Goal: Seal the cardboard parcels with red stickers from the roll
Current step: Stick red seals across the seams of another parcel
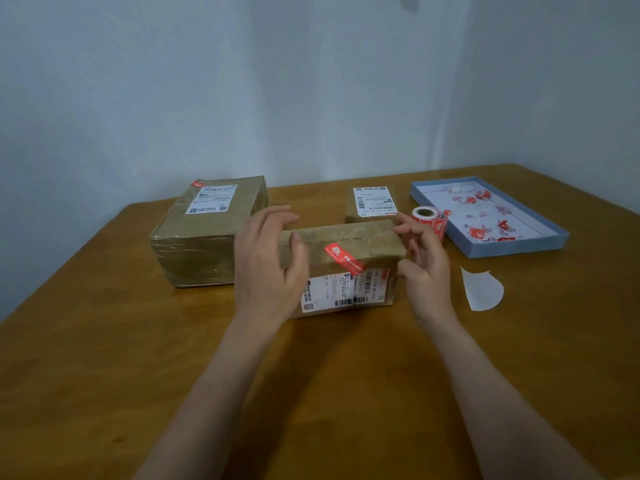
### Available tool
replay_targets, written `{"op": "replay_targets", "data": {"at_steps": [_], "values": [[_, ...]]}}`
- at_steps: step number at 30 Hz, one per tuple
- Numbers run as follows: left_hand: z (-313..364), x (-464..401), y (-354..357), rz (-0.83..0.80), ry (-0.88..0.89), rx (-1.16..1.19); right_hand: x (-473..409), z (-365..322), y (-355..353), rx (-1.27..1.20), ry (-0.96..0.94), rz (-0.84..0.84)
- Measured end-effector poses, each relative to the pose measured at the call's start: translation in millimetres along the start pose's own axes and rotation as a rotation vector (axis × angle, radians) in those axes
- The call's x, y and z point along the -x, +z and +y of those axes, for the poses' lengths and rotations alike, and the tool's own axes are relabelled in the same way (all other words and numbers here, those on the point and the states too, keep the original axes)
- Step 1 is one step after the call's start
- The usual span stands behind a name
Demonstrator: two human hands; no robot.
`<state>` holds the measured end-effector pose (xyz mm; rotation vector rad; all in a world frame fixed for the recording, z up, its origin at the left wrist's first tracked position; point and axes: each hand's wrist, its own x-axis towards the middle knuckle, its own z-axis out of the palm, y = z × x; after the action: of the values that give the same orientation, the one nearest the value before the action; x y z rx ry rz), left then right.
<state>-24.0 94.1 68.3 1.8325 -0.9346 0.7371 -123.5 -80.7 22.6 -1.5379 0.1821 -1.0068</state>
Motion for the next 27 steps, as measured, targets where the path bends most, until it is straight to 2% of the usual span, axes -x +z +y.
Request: {"op": "replay_targets", "data": {"at_steps": [3,7,13,17,20,23,27], "values": [[-5,-5,8,-0.183,-0.051,-0.149,-1,-4,-1,0.099,-0.049,0.098],[-17,10,14,-0.269,-0.074,-0.19,6,-11,3,0.326,-0.194,0.156],[-19,17,10,-0.301,0.037,-0.273,10,-11,18,0.595,-0.505,-0.005],[-19,20,11,-0.281,0.044,-0.309,15,-15,27,0.626,-0.409,-0.054],[-20,21,14,-0.29,0.04,-0.292,-1,-26,30,0.84,-0.381,-0.069],[-22,21,14,-0.289,0.048,-0.298,-25,-41,37,1.043,-0.387,-0.228],[-26,21,15,-0.299,0.057,-0.326,-46,-45,43,1.0,-0.257,-0.423]]}}
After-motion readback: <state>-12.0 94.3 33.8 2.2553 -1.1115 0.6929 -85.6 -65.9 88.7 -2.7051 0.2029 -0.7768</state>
